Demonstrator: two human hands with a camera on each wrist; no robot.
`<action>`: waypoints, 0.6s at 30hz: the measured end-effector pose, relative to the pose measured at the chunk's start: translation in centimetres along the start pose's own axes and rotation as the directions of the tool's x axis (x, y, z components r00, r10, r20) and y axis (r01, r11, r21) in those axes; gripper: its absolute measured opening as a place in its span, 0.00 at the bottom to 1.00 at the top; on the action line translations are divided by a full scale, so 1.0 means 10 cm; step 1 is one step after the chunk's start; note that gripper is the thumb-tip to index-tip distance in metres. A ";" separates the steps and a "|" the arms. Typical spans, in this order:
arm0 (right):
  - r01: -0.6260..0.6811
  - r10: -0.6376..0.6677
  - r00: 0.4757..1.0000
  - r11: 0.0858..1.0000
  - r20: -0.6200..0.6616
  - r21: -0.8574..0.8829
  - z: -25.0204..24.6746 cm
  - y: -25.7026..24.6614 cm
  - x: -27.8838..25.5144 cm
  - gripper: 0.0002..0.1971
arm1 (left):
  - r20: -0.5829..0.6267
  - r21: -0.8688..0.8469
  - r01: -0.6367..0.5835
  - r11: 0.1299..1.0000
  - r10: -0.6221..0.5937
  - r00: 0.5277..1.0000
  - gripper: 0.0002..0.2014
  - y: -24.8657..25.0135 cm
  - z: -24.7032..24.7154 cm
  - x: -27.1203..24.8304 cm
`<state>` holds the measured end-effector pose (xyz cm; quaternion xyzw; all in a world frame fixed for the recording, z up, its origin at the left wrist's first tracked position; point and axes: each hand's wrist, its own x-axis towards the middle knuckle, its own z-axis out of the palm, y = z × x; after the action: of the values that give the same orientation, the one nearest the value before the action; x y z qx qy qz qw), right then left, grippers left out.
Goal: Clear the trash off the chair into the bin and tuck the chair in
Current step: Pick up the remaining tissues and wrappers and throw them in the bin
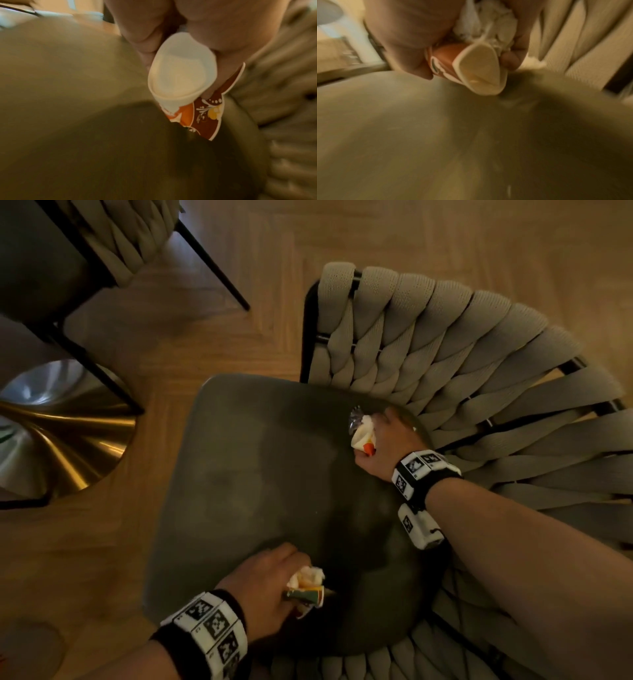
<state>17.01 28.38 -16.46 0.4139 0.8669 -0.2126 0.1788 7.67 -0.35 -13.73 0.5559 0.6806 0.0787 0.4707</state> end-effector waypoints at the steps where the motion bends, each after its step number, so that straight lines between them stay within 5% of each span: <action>1: 0.028 -0.028 1.000 1.000 0.008 0.001 -0.04 -0.04 -0.10 0.40 | -0.044 -0.039 0.028 0.999 -0.030 0.999 0.24 0.00 -0.09 -0.06; 7: 0.234 -0.226 0.967 0.970 0.114 -0.064 -0.48 -0.75 -0.75 0.38 | -0.290 -0.219 0.197 0.956 -0.256 0.922 0.23 -0.15 -0.66 -0.75; 13: 0.443 -0.397 0.883 0.881 0.251 -0.166 -0.76 -2.14 -1.35 0.32 | -0.454 -0.362 0.360 0.860 -0.500 0.738 0.22 -0.51 -0.97 -2.10; 18: 0.584 -0.487 0.796 0.773 0.358 -0.246 -0.52 -3.51 -1.93 0.32 | -0.472 -0.522 0.419 0.743 -0.661 0.584 0.23 -1.06 -0.66 -3.51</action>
<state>-0.09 -1.17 5.02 0.0755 0.9389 -0.1551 0.2977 -6.53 -30.69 2.64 0.1624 0.9088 0.2316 0.3067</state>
